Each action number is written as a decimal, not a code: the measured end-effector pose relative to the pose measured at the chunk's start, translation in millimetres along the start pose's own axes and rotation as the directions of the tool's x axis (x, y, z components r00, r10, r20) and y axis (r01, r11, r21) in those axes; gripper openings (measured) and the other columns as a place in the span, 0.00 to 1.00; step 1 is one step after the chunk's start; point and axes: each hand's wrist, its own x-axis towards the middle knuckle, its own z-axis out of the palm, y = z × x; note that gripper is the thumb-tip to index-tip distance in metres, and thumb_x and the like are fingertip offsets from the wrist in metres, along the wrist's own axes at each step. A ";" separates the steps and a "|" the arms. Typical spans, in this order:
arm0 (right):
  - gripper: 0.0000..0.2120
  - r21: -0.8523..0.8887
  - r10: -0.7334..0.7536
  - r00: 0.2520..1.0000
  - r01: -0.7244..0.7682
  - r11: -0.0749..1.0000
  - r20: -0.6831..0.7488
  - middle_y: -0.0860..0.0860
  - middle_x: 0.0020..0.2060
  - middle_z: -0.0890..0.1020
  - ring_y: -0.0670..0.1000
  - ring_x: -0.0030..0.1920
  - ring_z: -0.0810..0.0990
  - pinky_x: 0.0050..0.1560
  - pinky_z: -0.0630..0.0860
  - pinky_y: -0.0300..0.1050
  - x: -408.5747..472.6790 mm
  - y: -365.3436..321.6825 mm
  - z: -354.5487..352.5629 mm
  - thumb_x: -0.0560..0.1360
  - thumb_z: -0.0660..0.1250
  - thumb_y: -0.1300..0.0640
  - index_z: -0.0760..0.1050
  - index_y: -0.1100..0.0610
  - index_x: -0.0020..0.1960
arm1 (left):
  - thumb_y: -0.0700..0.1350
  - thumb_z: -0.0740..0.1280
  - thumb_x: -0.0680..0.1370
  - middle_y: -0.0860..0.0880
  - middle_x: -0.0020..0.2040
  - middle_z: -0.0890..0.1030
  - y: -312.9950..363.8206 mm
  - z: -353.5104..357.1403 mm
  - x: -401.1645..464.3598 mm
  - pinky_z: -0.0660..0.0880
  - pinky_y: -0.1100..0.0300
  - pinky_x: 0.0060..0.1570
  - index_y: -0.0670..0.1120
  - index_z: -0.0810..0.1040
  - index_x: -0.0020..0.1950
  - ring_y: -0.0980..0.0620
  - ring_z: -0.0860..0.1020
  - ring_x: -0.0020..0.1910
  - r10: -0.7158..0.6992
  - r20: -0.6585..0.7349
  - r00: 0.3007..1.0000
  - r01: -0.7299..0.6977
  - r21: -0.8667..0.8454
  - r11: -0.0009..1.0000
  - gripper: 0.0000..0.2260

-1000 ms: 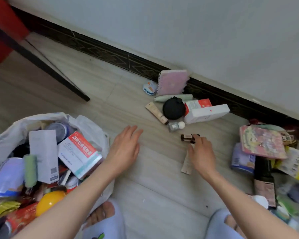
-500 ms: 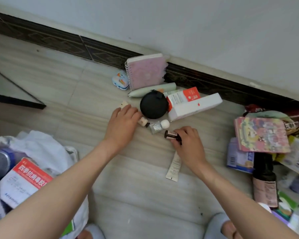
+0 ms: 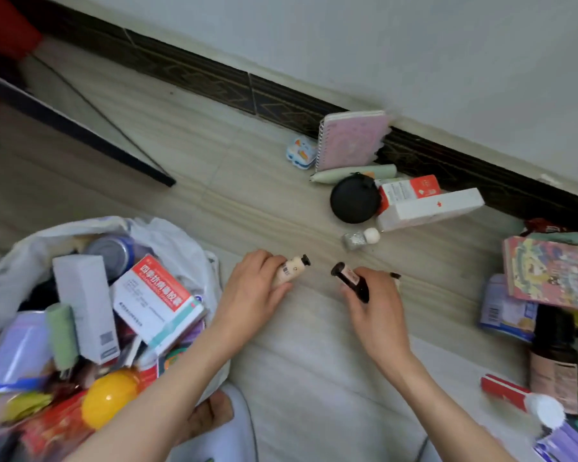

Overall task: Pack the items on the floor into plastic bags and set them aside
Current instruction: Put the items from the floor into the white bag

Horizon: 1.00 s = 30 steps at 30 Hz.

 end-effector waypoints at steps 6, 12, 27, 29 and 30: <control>0.06 0.306 0.097 0.990 -0.123 0.944 0.100 0.50 0.42 0.80 0.51 0.44 0.76 0.43 0.66 0.39 -43.9 -93.8 25.1 0.72 0.68 0.54 0.75 0.53 0.49 | 0.51 0.63 0.73 0.47 0.49 0.75 1.3 -80.6 -67.1 0.69 0.57 0.50 0.45 0.75 0.57 0.49 0.73 0.48 -0.152 -0.296 0.943 0.128 -0.101 0.987 0.15; 0.08 0.275 -0.068 0.949 -0.021 0.961 0.308 0.54 0.43 0.80 0.52 0.44 0.76 0.41 0.66 0.38 -71.2 -172.9 54.6 0.72 0.66 0.56 0.76 0.57 0.50 | 0.46 0.70 0.72 0.45 0.47 0.78 -42.7 -134.2 -138.8 0.71 0.51 0.47 0.43 0.77 0.55 0.44 0.75 0.47 -0.423 -0.421 0.802 0.448 -0.042 0.893 0.14; 0.11 0.282 -0.247 0.880 0.137 0.950 0.405 0.56 0.50 0.81 0.55 0.51 0.77 0.49 0.68 0.43 -74.8 -257.3 125.9 0.75 0.64 0.57 0.75 0.59 0.55 | 0.35 0.64 0.74 0.38 0.48 0.78 -96.1 -167.1 -150.9 0.70 0.48 0.46 0.37 0.74 0.54 0.39 0.75 0.49 -0.600 -0.515 0.612 0.636 -0.130 0.760 0.09; 0.11 0.355 -0.201 0.911 0.065 0.932 0.361 0.56 0.49 0.81 0.54 0.49 0.78 0.48 0.69 0.42 -71.7 -261.8 128.8 0.74 0.64 0.61 0.75 0.59 0.56 | 0.35 0.63 0.75 0.40 0.53 0.77 -94.6 -158.8 -151.0 0.69 0.52 0.50 0.37 0.75 0.56 0.40 0.75 0.52 -0.578 -0.500 0.645 0.602 -0.135 0.787 0.10; 0.12 0.390 -0.174 0.921 0.026 0.920 0.348 0.55 0.50 0.81 0.52 0.48 0.78 0.47 0.69 0.40 -71.2 -263.2 130.0 0.74 0.63 0.62 0.74 0.59 0.57 | 0.36 0.63 0.76 0.40 0.55 0.77 -93.2 -154.8 -153.0 0.69 0.53 0.52 0.38 0.75 0.58 0.41 0.75 0.54 -0.577 -0.479 0.662 0.591 -0.140 0.794 0.11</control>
